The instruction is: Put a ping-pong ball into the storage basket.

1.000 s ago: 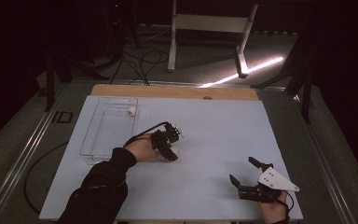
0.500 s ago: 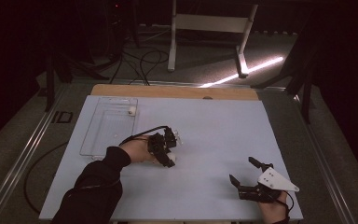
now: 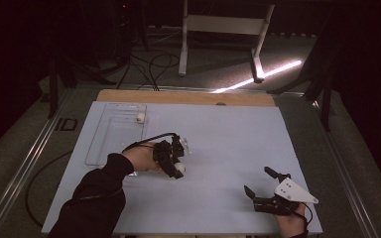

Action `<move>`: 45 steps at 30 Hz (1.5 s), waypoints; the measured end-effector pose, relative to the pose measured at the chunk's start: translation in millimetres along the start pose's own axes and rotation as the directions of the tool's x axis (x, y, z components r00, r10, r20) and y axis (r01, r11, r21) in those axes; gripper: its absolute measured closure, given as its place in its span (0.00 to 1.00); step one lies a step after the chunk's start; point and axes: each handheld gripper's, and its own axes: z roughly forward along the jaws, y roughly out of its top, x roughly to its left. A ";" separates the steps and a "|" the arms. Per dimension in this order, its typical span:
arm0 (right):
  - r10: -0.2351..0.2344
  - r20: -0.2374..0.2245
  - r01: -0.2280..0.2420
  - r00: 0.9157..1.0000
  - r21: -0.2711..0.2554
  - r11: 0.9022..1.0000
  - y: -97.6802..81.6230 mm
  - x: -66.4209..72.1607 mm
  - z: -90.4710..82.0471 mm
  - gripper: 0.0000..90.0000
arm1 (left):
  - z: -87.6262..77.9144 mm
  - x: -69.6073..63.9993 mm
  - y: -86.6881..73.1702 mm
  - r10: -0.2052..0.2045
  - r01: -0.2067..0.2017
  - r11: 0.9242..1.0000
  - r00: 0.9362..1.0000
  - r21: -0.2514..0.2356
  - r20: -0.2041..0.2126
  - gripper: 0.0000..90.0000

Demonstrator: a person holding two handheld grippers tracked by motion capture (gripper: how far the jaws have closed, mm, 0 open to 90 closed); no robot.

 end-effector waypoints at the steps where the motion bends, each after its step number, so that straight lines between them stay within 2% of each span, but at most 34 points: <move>1: 0.000 0.001 0.000 1.000 0.000 1.000 0.0 0.0 0.2 0.09 | -1.3 -0.3 -0.3 -0.006 0.006 1.000 1.000 -0.002 -0.003 0.58; 12: 0.005 0.000 -0.005 1.000 0.001 1.000 -0.1 0.1 0.3 0.09 | -10.7 1.8 -4.4 0.010 -0.010 0.999 1.000 -0.033 -0.008 0.58; 19: 0.003 0.000 -0.003 1.000 0.002 1.000 0.0 0.1 0.3 0.09 | -15.6 3.3 -5.9 -0.021 0.021 0.999 1.000 -0.033 0.000 0.58; 28: 0.004 -0.001 -0.004 1.000 0.003 1.000 0.0 0.8 0.6 0.09 | -25.8 4.4 -8.0 0.006 -0.007 0.998 1.000 -0.060 -0.012 0.58; 31: 0.003 0.000 -0.003 1.000 0.003 1.000 -0.4 0.3 0.7 0.09 | -28.7 4.8 -9.3 -0.008 0.008 0.998 1.000 -0.063 -0.012 0.58; 45: 0.000 -0.001 0.000 1.000 0.000 1.000 0.1 1.0 0.8 0.09 | -44.5 5.9 -15.6 0.001 -0.003 0.997 1.000 -0.083 -0.030 0.58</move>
